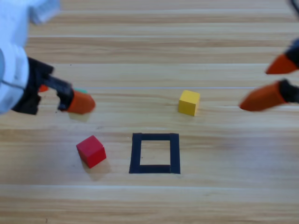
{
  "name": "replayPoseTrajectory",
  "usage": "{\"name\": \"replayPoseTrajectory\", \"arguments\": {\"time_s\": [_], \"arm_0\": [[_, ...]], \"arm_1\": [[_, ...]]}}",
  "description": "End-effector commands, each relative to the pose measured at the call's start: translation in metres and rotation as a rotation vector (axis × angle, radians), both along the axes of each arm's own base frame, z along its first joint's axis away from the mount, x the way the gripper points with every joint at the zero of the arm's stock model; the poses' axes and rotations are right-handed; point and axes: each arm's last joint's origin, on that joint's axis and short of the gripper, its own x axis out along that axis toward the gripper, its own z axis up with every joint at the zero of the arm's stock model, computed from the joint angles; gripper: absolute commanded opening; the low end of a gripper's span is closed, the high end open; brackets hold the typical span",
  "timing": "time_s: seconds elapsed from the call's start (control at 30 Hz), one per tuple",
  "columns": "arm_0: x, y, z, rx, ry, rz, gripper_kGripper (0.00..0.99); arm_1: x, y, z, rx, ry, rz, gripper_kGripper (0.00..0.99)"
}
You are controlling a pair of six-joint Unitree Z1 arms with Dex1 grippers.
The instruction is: Stack the blocks in the rectangular block: red at the bottom, yellow in the middle, green on top
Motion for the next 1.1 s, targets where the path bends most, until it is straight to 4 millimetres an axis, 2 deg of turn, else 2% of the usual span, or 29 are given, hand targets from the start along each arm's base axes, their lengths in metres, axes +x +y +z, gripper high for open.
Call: {"name": "replayPoseTrajectory", "arguments": {"time_s": [0.03, 0.13, 0.27, 0.4, 0.57, 0.67, 0.8, 0.97, 1.1], "arm_0": [[-0.005, 0.004, 0.006, -0.049, 0.077, 0.205, 0.990], [-0.005, 0.005, 0.002, -0.080, 0.129, 0.304, 0.990], [0.001, -0.002, 0.000, -0.092, 0.193, 0.412, 0.990], [0.015, -0.022, 0.003, -0.072, 0.251, 0.522, 0.989], [0.048, -0.065, -0.001, 0.020, 0.317, 0.659, 0.985], [0.060, -0.081, -0.008, 0.043, 0.349, 0.734, 0.990], [0.066, -0.087, -0.020, 0.051, 0.396, 0.793, 0.990], [0.077, -0.086, -0.031, 0.039, 0.453, 0.868, 0.990], [0.090, -0.090, -0.050, 0.049, 0.505, 0.934, 0.988]], "arm_1": [[0.039, 0.047, -0.033, -0.047, 0.087, -0.064, 0.976], [0.059, 0.068, -0.050, -0.057, 0.138, -0.113, 0.976], [0.085, 0.094, -0.072, -0.023, 0.259, -0.315, 0.976], [0.110, 0.115, -0.098, -0.075, 0.244, -0.421, 0.976], [0.118, 0.122, -0.112, -0.063, 0.288, -0.530, 0.980], [0.123, 0.124, -0.118, -0.036, 0.332, -0.633, 0.983], [0.128, 0.127, -0.121, -0.033, 0.310, -0.782, 0.985], [0.132, 0.132, -0.128, -0.016, 0.347, -0.863, 0.985], [0.143, 0.141, -0.136, -0.049, 0.375, -0.946, 0.985]]}}
